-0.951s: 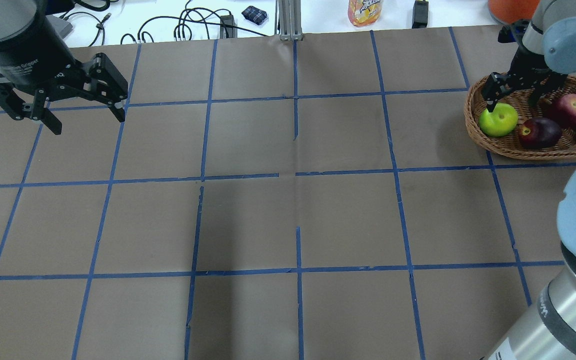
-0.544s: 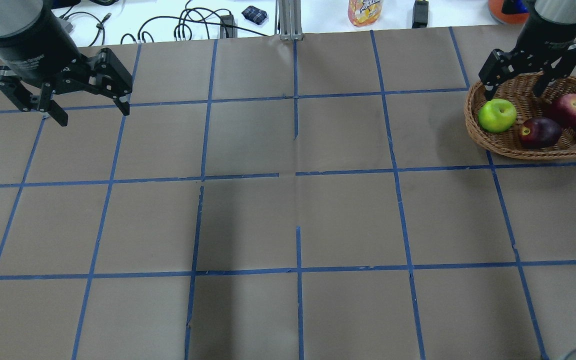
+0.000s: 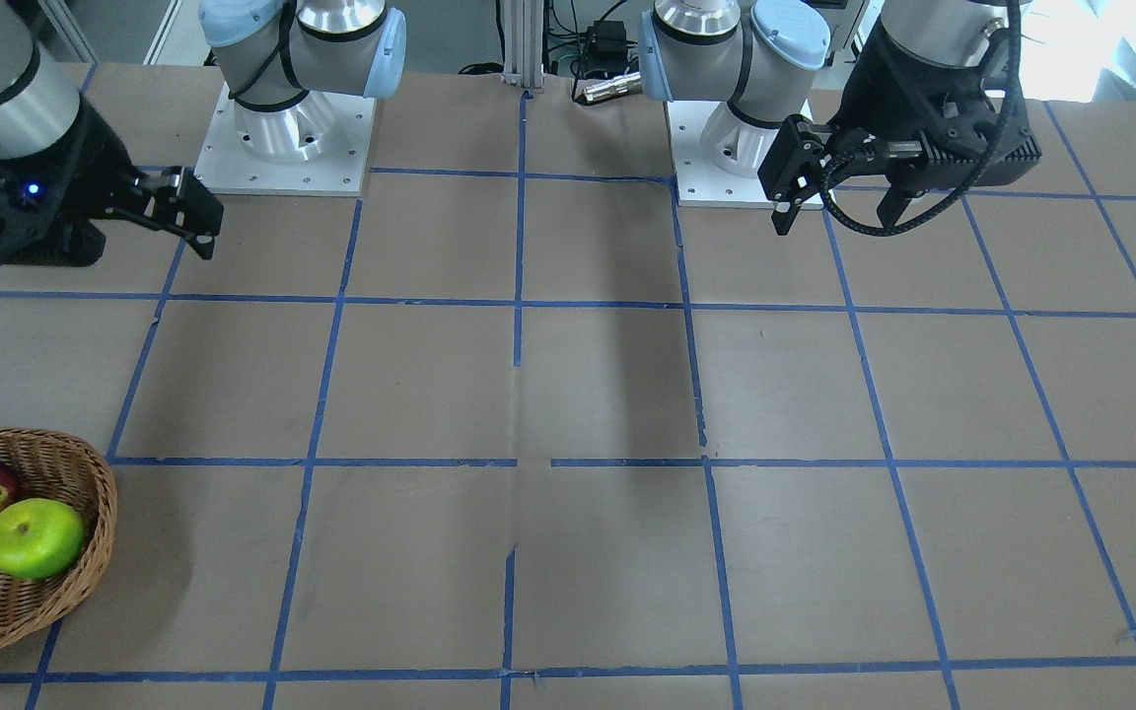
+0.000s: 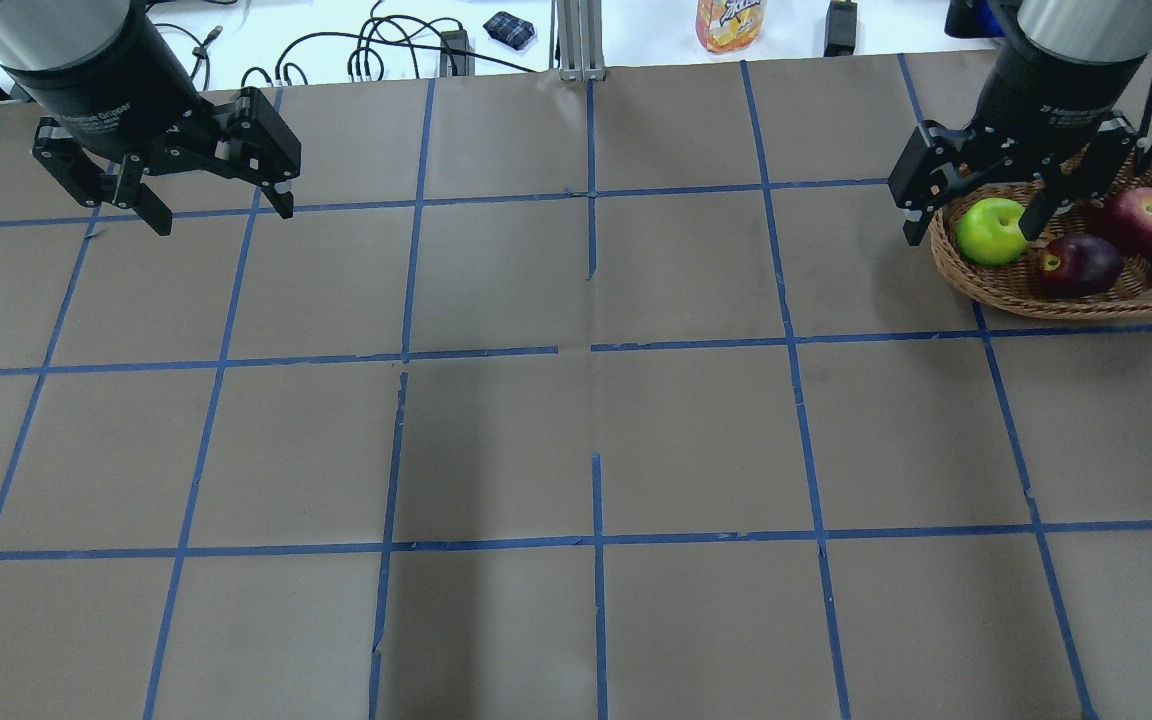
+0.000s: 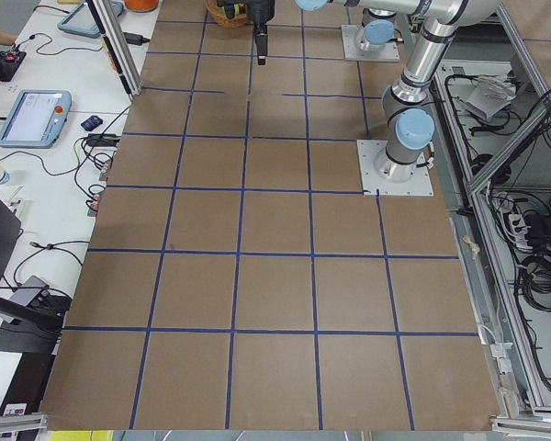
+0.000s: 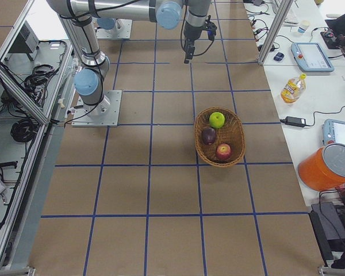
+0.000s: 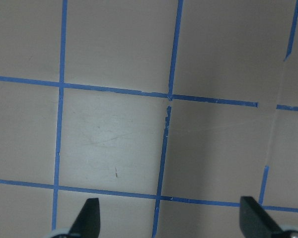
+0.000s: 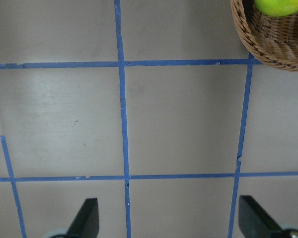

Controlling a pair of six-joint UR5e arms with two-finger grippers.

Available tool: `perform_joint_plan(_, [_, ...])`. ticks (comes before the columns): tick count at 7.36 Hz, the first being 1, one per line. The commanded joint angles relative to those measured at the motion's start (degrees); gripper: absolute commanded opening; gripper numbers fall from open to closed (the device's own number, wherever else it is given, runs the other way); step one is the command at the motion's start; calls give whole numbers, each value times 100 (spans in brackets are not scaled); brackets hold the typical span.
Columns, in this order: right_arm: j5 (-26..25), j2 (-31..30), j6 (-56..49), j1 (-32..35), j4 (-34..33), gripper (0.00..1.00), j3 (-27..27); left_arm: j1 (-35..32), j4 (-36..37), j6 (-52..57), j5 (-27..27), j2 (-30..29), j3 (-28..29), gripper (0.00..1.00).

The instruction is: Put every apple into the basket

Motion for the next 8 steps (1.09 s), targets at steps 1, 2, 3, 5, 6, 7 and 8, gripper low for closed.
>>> perform_joint_plan(1, [-24,-758,207,62,-32,100,680,105,29,14,102,119,21,100])
perform_joint_plan(2, [2,-760,199,132,-41,100,691,123,3,14,102,120,20,100])
perform_joint_plan(3, [2,-734,216,350,-145,100,665,97,-14,6,102,51,-15,100])
perform_joint_plan(5, [2,-672,487,580,-349,100,665,53,-14,-56,85,49,-24,100])
perform_joint_plan(6, [-33,-672,524,624,-314,100,648,53,-6,-56,85,67,-24,100])
perform_joint_plan(7, [-7,-672,533,668,-331,100,648,62,-6,-56,93,59,-7,100])
perform_joint_plan(8, [-77,-681,533,660,-348,100,630,53,-6,-56,93,67,-15,100])
